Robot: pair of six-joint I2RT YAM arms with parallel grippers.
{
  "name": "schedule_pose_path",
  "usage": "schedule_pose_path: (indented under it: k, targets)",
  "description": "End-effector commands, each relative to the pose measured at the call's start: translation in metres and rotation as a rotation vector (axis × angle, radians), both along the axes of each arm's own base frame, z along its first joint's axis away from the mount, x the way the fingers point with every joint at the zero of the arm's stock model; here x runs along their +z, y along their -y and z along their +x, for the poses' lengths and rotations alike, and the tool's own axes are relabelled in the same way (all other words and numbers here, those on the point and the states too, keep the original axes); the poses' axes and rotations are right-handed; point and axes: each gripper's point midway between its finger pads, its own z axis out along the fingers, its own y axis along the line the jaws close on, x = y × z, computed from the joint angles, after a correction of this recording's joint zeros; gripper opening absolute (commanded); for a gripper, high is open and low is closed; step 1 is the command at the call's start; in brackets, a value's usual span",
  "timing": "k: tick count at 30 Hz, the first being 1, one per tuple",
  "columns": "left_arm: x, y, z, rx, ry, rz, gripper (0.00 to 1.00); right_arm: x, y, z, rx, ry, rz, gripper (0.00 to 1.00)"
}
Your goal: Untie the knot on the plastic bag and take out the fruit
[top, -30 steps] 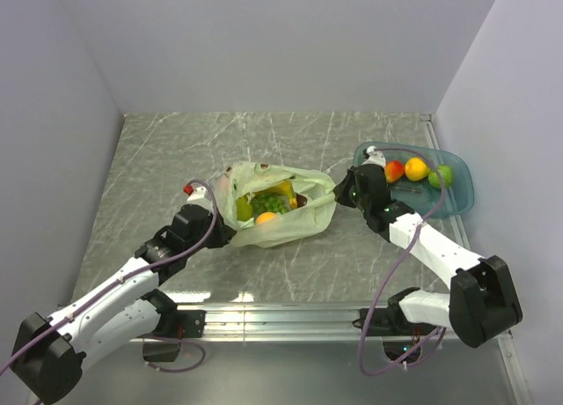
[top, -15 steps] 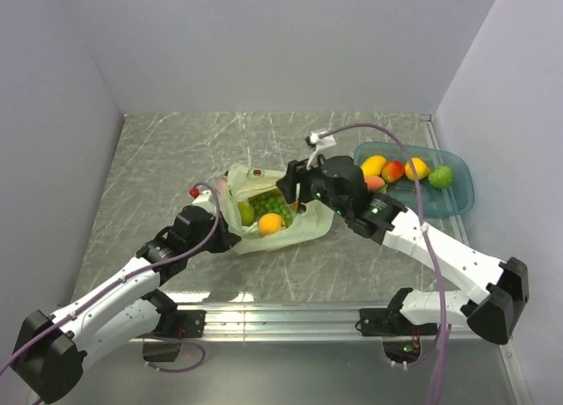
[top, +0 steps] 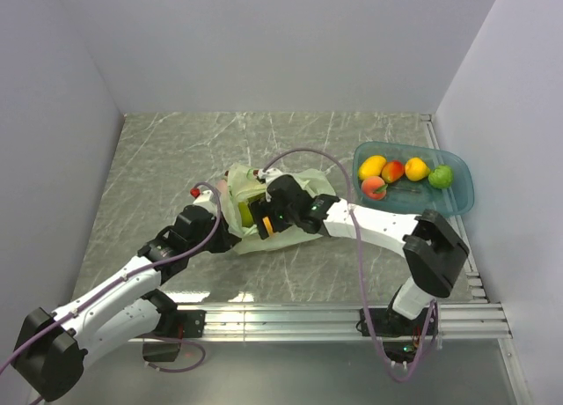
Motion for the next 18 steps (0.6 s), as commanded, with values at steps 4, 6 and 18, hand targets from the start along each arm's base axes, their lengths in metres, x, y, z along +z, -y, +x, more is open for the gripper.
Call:
schedule_pose_path:
  k: [4,6,18]
  targets:
    - [0.004,0.002,0.000,0.000,0.016,-0.021,0.01,-0.043,-0.011,-0.001,-0.026,-0.037,-0.060,0.91]
    - [0.002,0.002,-0.001,0.002,0.008,-0.018,0.01,-0.054,-0.012,-0.003,-0.019,-0.052,-0.076,0.91]
    - [-0.005,-0.001,-0.001,0.017,0.002,-0.013,0.01,-0.035,-0.010,0.002,-0.063,0.057,0.005,0.27]
